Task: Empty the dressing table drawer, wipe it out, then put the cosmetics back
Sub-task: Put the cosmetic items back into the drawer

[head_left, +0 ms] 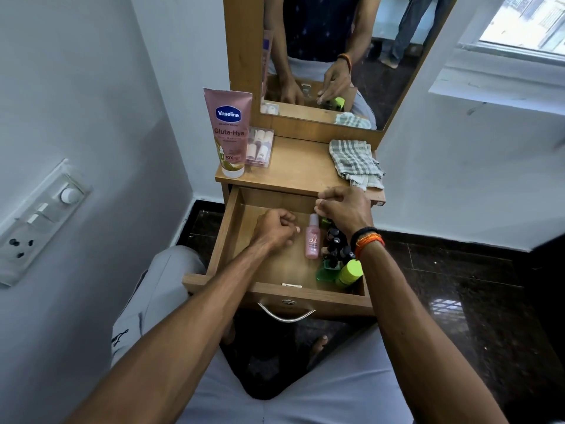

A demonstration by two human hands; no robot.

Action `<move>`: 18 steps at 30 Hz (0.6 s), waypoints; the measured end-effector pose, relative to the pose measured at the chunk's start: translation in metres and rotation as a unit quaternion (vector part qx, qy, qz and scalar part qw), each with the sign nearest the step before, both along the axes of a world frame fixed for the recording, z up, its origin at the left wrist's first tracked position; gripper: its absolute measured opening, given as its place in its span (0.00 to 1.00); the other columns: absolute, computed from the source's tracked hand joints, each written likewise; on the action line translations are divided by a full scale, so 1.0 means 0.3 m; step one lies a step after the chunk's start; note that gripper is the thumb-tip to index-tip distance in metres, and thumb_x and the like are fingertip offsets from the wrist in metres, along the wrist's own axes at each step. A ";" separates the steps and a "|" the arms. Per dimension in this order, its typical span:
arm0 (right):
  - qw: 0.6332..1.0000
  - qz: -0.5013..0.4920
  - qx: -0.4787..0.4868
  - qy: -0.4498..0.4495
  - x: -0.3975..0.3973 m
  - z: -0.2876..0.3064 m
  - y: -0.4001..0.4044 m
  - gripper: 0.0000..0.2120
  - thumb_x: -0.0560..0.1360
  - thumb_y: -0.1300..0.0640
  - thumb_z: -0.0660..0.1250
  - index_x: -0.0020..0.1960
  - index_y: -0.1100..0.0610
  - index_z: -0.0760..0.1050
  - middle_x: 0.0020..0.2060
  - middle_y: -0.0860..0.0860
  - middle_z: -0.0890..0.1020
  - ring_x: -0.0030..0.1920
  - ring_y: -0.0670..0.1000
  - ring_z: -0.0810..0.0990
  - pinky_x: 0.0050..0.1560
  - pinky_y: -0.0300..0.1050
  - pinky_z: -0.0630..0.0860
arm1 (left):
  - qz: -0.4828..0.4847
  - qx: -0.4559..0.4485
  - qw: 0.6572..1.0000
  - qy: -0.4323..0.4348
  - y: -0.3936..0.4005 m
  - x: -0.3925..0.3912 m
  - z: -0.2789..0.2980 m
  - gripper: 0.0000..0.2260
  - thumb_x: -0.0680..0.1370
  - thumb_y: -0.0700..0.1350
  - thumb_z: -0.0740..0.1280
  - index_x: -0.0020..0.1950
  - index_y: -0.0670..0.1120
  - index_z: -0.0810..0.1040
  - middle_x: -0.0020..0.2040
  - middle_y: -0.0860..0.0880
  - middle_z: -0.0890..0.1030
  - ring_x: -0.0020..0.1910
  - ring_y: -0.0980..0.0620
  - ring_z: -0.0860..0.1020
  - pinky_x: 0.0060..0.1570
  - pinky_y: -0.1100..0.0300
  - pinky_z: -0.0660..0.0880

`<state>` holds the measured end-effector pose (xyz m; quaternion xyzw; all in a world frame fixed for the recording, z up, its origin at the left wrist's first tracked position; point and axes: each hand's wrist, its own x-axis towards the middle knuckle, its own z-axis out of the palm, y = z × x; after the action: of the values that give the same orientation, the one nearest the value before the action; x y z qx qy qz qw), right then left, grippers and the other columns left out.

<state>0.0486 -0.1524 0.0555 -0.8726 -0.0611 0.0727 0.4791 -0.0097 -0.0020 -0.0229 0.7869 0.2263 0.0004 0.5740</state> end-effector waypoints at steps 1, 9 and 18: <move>1.000 0.016 0.007 0.000 -0.002 0.009 0.022 0.05 0.72 0.62 0.75 0.47 0.56 0.83 0.41 0.50 0.86 0.43 0.48 0.86 0.48 0.44 0.84 | 0.003 0.008 1.000 -0.012 0.011 -0.010 0.014 0.11 0.73 0.38 0.76 0.55 0.42 0.81 0.45 0.48 0.84 0.39 0.49 0.84 0.38 0.55 0.83; 0.995 0.075 0.042 -0.041 -0.008 0.058 0.222 0.06 0.73 0.63 0.73 0.49 0.55 0.83 0.38 0.49 0.86 0.39 0.46 0.86 0.47 0.48 0.85 | 0.154 0.085 0.976 -0.127 0.137 -0.070 0.170 0.02 0.75 0.41 0.73 0.43 0.48 0.84 0.36 0.56 0.82 0.36 0.59 0.80 0.37 0.65 0.76; 0.976 0.175 0.051 -0.119 -0.001 0.159 0.419 0.26 0.76 0.55 0.72 0.72 0.53 0.70 0.65 0.50 0.79 0.61 0.47 0.79 0.57 0.42 0.77 | 0.318 0.081 0.911 -0.249 0.304 -0.066 0.313 0.13 0.78 0.49 0.71 0.59 0.47 0.75 0.55 0.50 0.78 0.47 0.58 0.77 0.45 0.61 0.79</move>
<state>0.0482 -0.0268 0.1031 -0.8252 -0.2731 0.0480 0.4920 -0.0295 0.0892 0.0710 0.6915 0.3134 0.3975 0.5153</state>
